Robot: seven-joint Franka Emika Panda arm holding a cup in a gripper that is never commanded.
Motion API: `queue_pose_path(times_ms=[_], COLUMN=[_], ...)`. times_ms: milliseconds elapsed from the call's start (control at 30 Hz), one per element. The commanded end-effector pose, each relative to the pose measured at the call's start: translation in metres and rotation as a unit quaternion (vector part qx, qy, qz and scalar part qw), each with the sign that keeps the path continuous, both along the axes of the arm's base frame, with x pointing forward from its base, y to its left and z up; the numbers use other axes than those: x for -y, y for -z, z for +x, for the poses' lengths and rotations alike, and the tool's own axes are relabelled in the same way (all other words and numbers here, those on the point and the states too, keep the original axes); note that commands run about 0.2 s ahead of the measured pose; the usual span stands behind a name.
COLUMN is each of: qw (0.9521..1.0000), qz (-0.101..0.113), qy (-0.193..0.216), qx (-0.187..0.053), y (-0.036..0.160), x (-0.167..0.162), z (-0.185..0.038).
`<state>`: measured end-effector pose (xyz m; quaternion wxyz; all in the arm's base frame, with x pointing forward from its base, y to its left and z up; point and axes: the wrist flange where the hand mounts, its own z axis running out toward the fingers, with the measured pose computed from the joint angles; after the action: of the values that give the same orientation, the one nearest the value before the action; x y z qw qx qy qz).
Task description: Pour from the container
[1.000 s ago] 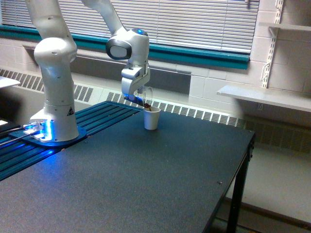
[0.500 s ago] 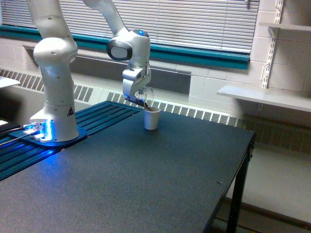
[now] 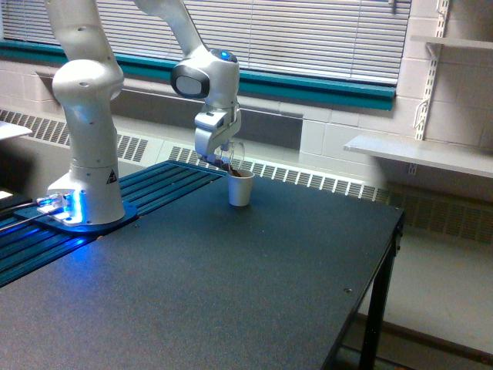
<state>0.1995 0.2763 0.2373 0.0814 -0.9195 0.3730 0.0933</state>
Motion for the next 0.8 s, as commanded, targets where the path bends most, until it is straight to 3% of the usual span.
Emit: queue_pose_path(times_ms=[33, 800], qw=[0.9999, 0.9996], qz=[0.006, 0.013], qy=[-0.012, -0.025], qx=[0.009, 0.0], y=[0.001, 0.0], x=[0.002, 0.003], z=[0.008, 0.029])
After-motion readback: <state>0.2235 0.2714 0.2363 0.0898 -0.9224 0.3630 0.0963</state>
